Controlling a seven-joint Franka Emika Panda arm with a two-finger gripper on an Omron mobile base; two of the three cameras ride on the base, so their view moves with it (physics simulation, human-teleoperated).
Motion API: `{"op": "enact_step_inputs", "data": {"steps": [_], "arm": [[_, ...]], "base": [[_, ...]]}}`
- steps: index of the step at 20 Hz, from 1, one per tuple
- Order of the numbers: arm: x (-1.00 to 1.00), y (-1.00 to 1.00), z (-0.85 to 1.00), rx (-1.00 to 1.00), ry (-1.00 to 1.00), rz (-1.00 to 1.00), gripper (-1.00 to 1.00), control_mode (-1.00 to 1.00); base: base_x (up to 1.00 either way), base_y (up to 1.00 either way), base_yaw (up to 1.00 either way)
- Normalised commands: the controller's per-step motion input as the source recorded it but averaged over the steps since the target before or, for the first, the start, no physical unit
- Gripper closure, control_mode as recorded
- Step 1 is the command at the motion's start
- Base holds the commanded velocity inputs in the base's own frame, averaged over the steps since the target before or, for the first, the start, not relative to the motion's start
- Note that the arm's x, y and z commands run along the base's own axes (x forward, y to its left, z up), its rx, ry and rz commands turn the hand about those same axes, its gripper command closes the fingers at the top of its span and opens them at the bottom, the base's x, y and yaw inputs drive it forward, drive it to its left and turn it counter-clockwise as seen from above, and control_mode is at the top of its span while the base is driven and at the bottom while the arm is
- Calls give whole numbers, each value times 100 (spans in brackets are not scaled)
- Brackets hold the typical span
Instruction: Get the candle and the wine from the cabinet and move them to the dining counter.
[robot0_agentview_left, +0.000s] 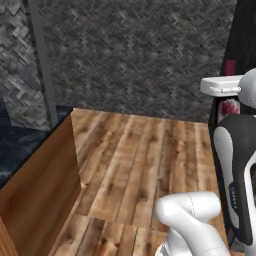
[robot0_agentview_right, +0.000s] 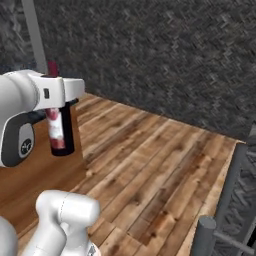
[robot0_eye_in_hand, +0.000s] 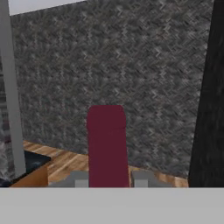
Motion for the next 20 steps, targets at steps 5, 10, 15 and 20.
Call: {"op": "enact_step_inputs", "data": {"steps": [5,10,15,20], "arm": [[0,0,0,0,0,0,100,100],[0,0,0,0,0,0,100,100],[0,0,0,0,0,0,100,100],[0,0,0,0,0,0,100,100]], "base": [[100,56,-21],[95,65,-14],[100,-36,-9],[100,-95,7]]}}
